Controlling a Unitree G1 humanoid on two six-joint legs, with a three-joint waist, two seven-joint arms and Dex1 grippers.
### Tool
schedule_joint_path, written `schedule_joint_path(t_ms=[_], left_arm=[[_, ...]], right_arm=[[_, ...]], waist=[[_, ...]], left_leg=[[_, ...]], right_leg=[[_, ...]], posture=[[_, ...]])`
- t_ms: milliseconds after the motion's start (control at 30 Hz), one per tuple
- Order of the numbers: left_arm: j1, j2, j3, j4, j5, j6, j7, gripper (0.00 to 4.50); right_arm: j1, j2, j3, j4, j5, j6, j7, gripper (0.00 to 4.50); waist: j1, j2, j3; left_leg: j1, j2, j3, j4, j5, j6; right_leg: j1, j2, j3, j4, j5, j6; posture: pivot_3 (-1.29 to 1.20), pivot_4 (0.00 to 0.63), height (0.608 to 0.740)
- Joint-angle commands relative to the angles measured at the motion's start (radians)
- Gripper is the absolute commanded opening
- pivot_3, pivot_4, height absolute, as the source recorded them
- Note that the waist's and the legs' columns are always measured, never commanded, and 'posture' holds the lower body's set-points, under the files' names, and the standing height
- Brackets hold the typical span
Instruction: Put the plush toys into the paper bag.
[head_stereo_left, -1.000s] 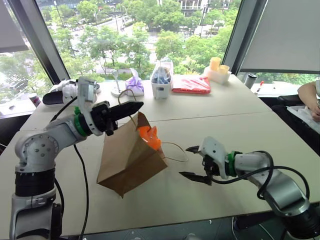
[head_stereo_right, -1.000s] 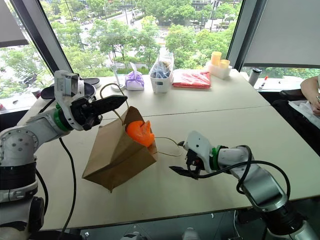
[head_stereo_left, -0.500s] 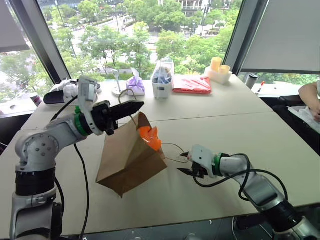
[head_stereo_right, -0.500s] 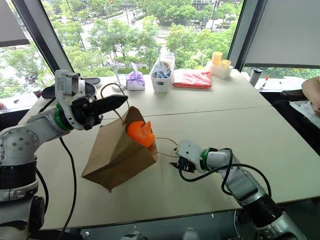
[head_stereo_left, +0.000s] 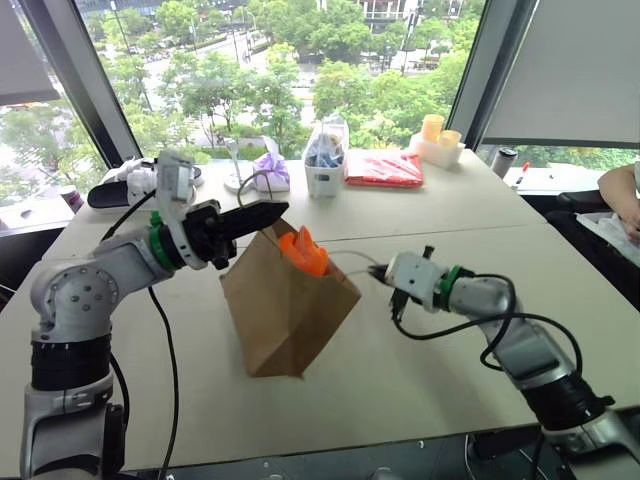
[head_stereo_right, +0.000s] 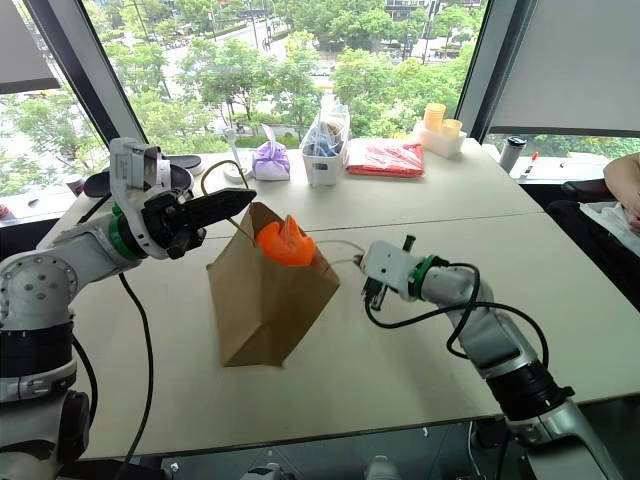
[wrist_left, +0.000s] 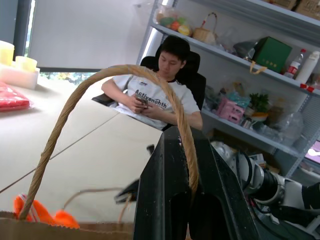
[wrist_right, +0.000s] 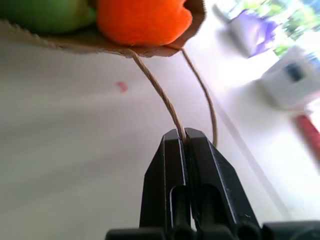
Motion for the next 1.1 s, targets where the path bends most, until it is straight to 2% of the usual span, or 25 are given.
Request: schedule_joint_path(t_ms=[33, 200, 433, 800, 833, 900, 933, 1100], left_arm=[[-0.056, -0.023, -0.008, 0.031, 0.056, -0.078, -0.032, 0.0], [-0.098, -0.08, -0.102, 0.109, 0.209, -0.199, -0.105, 0.0], [-0.033, -0.134, -0.191, 0.167, 0.368, -0.303, -0.149, 0.0], [-0.029, -0.15, -0.183, 0.155, 0.395, -0.276, -0.112, 0.0], [-0.03, -0.154, -0.191, 0.15, 0.401, -0.277, -0.113, 0.26], [-0.029, -0.166, -0.198, 0.14, 0.396, -0.269, -0.116, 0.91], [-0.028, -0.169, -0.198, 0.137, 0.392, -0.265, -0.118, 1.37], [-0.044, -0.193, -0.192, 0.088, 0.357, -0.228, -0.112, 3.99]], right_arm=[[-0.116, -0.057, -0.076, 0.045, -0.118, -0.209, -0.137, 0.03], [-0.206, -0.079, -0.091, 0.104, -0.165, -0.368, -0.198, 0.03], [-0.143, -0.049, -0.076, 0.063, -0.152, -0.355, -0.16, 0.03], [-0.075, -0.071, -0.122, 0.016, -0.118, -0.285, -0.085, 0.03], [-0.073, -0.077, -0.131, 0.011, -0.107, -0.279, -0.074, 0.0], [-0.064, -0.094, -0.147, -0.004, -0.083, -0.263, -0.046, 0.6], [-0.06, -0.1, -0.151, -0.01, -0.075, -0.255, -0.035, 0.94], [-0.026, -0.147, -0.2, -0.078, -0.008, -0.182, 0.045, 3.47]], waist=[[0.001, 0.0, 0.0], [-0.001, 0.0, 0.0], [-0.003, 0.0, 0.0], [-0.001, 0.0, 0.0], [-0.001, 0.0, 0.0], [0.001, 0.0, 0.0], [0.0, 0.0, 0.0], [-0.001, 0.0, 0.0]], left_leg=[[0.0, 0.0, 0.0, 0.0, 0.0, 0.0], [0.0, 0.0, 0.001, -0.001, 0.003, -0.006], [-0.001, 0.0, 0.001, -0.002, 0.003, -0.006], [-0.001, 0.0, 0.001, -0.001, 0.003, -0.005], [-0.001, 0.0, 0.001, -0.001, 0.003, -0.005], [-0.001, 0.0, 0.001, -0.001, 0.003, -0.005], [-0.001, 0.0, 0.001, -0.001, 0.003, -0.005], [-0.001, 0.0, 0.001, -0.001, 0.003, -0.005]], right_leg=[[0.0, 0.0, 0.0, 0.0, 0.0, 0.0], [0.0, 0.0, 0.0, -0.001, 0.0, 0.0], [0.001, 0.0, 0.0, -0.007, 0.0, 0.0], [0.002, 0.0, 0.0, -0.007, 0.0, 0.0], [0.002, 0.0, 0.0, -0.007, 0.0, 0.0], [0.002, 0.0, 0.0, -0.007, 0.0, 0.0], [0.002, 0.0, 0.0, -0.007, 0.0, 0.0], [0.002, 0.0, 0.0, -0.007, 0.0, 0.0]], posture=[[0.0, 0.15, 0.74], [0.0, 0.15, 0.74], [0.0, 0.15, 0.74], [0.0, 0.15, 0.74], [0.0, 0.15, 0.74], [0.0, 0.15, 0.74], [0.0, 0.15, 0.74], [0.0, 0.15, 0.74]])
